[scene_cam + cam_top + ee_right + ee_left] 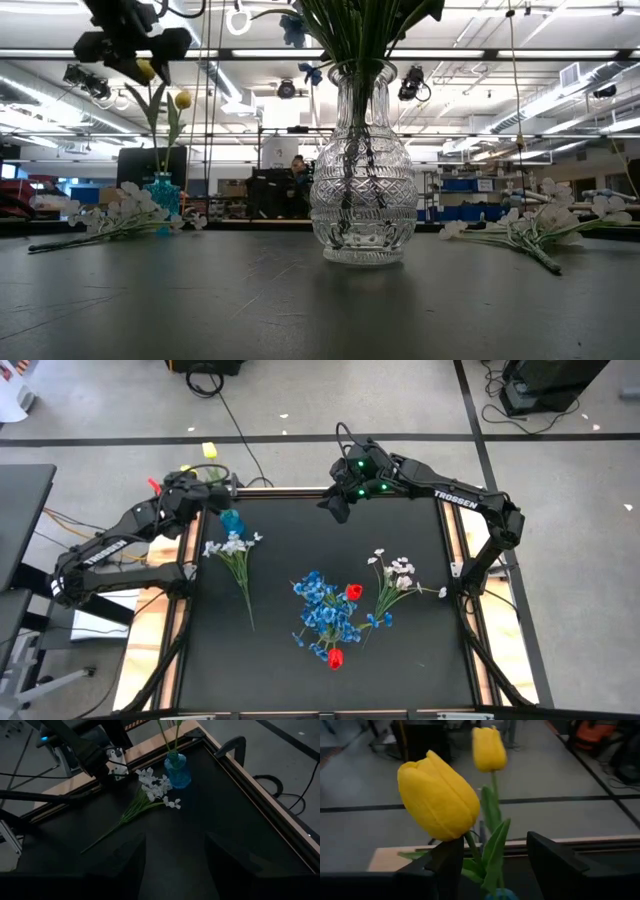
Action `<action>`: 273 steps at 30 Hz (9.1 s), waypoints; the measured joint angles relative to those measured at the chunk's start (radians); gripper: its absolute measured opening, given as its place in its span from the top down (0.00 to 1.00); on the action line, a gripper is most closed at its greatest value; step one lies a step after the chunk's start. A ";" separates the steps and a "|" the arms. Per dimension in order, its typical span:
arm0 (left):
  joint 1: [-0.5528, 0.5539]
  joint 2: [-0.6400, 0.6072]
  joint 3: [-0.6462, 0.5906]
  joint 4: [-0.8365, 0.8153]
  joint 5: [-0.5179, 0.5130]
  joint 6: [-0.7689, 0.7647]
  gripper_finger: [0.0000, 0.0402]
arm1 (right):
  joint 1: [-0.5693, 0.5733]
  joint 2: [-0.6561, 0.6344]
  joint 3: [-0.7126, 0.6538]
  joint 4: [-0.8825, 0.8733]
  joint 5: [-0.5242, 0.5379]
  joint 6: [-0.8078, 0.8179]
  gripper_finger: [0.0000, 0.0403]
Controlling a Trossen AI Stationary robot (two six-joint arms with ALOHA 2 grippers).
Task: Sort flowers into vase by color
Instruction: Put the yellow flower into the blue vase, then put the left white flower into the blue vase
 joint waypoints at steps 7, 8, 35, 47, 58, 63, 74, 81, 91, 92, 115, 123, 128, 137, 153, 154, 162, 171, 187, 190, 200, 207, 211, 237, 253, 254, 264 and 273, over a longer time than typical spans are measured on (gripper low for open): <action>0.057 -0.014 0.001 0.000 0.208 -0.004 0.42 | 0.000 0.000 0.000 0.000 0.000 0.000 0.48; 0.073 -0.015 0.006 -0.012 0.229 -0.003 0.41 | 0.000 0.000 0.000 0.000 0.000 0.000 0.48; 0.191 0.035 0.291 -0.120 0.215 0.195 0.34 | 0.000 0.000 0.000 0.022 0.000 0.027 0.48; 0.156 0.040 0.351 -0.059 0.425 0.249 0.39 | -0.014 0.000 0.000 0.018 0.006 0.041 0.48; -0.040 0.038 0.485 -0.163 0.558 0.148 0.50 | -0.058 0.000 0.000 0.062 0.020 -0.050 0.48; -0.186 0.055 0.342 -0.068 0.602 0.068 0.54 | -0.058 0.000 0.000 0.160 0.041 -0.055 0.48; -0.396 0.180 0.106 0.083 0.553 -0.152 0.56 | -0.103 0.000 0.000 0.236 -0.048 0.126 0.50; -0.504 0.224 -0.088 0.098 0.408 -0.754 0.56 | -0.142 0.000 0.000 0.213 -0.098 0.160 0.50; -0.642 0.223 -0.364 0.114 0.369 -1.162 0.51 | -0.149 0.000 0.000 0.171 -0.100 0.153 0.50; -0.642 0.223 -0.373 0.113 0.370 -1.163 0.49 | -0.151 0.000 0.000 0.171 -0.100 0.153 0.50; -0.504 0.471 -0.376 0.045 0.461 -1.129 0.39 | -0.152 0.000 0.000 0.091 -0.105 0.137 0.50; -0.504 0.508 -0.376 0.075 0.467 -1.129 0.61 | -0.151 0.000 0.000 0.052 -0.105 0.102 0.50; -0.506 0.510 -0.376 0.093 0.469 -1.102 0.81 | -0.151 0.000 0.000 0.051 -0.097 0.098 0.50; -0.551 0.456 -0.376 0.194 0.471 -1.102 0.98 | -0.151 0.000 0.000 0.051 -0.043 0.051 0.50; -0.477 0.188 -0.370 0.655 0.196 -0.464 0.98 | -0.151 0.000 -0.027 0.057 -0.034 0.084 0.50; -0.458 0.176 -0.370 0.736 0.194 -0.374 0.98 | -0.151 0.000 -0.027 0.058 -0.034 0.085 0.50; -0.283 0.122 -0.367 1.215 0.163 0.336 0.98 | -0.146 0.000 -0.027 0.056 -0.019 0.106 0.50; -0.117 0.114 -0.369 1.396 0.160 0.682 0.98 | -0.136 0.000 -0.027 0.007 -0.018 0.112 0.50; -0.023 -0.107 -0.729 1.832 0.160 0.787 0.99 | -0.134 0.000 -0.027 -0.014 -0.020 0.113 0.50; -0.023 -0.115 -0.729 1.831 0.163 0.848 0.99 | -0.134 0.000 -0.027 -0.006 -0.019 0.113 0.50; 0.007 -0.113 -0.718 1.807 0.199 0.896 0.99 | -0.134 0.000 -0.027 0.022 -0.019 0.131 0.50; 0.007 -0.111 -0.560 1.633 0.345 0.924 0.98 | -0.134 0.000 -0.027 0.059 -0.018 0.131 0.50; 0.005 -0.098 -0.401 1.437 0.414 0.955 0.98 | -0.134 0.000 -0.027 0.067 -0.018 0.132 0.50; -0.526 -0.169 -0.853 1.900 -0.158 0.996 1.00 | -0.122 0.000 -0.028 0.057 -0.016 0.130 0.50; -0.184 -0.170 -0.882 2.019 -0.004 1.042 0.99 | -0.124 0.000 -0.028 0.111 -0.026 0.134 0.50; -0.167 -0.170 -0.882 2.020 0.010 1.032 0.99 | -0.124 0.000 -0.028 0.111 -0.026 0.135 0.50; -0.089 -0.171 -0.834 2.017 0.078 1.043 0.99 | -0.128 0.000 -0.028 0.120 -0.020 0.130 0.50; -0.051 -0.169 -0.834 1.865 0.091 0.934 0.99 | -0.140 0.000 -0.028 0.135 -0.026 0.128 0.50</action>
